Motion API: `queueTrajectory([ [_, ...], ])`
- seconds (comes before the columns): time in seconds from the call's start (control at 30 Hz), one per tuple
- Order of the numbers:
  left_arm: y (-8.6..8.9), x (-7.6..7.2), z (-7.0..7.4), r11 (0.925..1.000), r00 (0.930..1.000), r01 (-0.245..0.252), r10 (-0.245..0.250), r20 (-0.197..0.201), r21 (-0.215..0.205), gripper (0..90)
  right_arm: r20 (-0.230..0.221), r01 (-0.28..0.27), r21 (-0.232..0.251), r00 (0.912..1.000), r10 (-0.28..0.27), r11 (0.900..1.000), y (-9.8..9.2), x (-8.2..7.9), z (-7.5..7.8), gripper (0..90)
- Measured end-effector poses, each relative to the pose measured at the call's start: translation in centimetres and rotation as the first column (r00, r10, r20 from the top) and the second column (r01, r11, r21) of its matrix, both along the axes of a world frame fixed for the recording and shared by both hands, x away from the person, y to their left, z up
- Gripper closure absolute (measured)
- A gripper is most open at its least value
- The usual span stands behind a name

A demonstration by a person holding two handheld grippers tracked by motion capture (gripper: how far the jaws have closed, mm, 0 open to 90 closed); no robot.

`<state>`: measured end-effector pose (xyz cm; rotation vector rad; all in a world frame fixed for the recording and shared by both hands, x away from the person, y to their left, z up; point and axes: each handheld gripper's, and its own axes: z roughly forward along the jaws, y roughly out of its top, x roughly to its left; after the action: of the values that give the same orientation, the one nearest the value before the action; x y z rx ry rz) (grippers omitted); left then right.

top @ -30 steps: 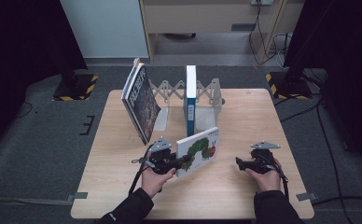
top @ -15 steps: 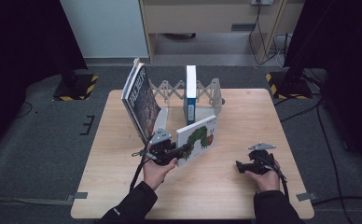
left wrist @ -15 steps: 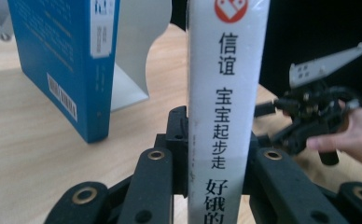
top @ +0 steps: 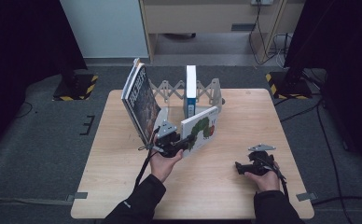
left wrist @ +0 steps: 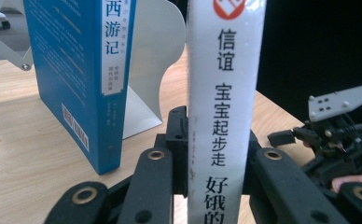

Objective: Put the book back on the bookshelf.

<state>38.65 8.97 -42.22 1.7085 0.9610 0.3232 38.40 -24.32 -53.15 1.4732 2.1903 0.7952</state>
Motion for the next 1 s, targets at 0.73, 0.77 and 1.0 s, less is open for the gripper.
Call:
queueTrajectory([
  [0.73,-3.9,2.7,-0.2,0.9915,0.9903,-0.110,0.104,0.092,0.069,74.4,0.032,0.006,0.018,0.9995,-0.007,1.000,0.2,-0.1,-0.4,0.4],
  [0.77,-4.0,2.8,-0.3,0.9911,0.9901,-0.116,0.110,0.088,0.065,74.4,0.032,0.006,0.018,0.9995,-0.007,1.000,0.2,-0.1,-0.4,0.4],
  [1.0,-4.6,3.6,-1.1,0.9877,0.9876,-0.141,0.136,0.078,0.066,74.4,0.034,0.005,0.018,0.9994,-0.006,1.000,0.2,-0.1,-0.5,0.3],
])
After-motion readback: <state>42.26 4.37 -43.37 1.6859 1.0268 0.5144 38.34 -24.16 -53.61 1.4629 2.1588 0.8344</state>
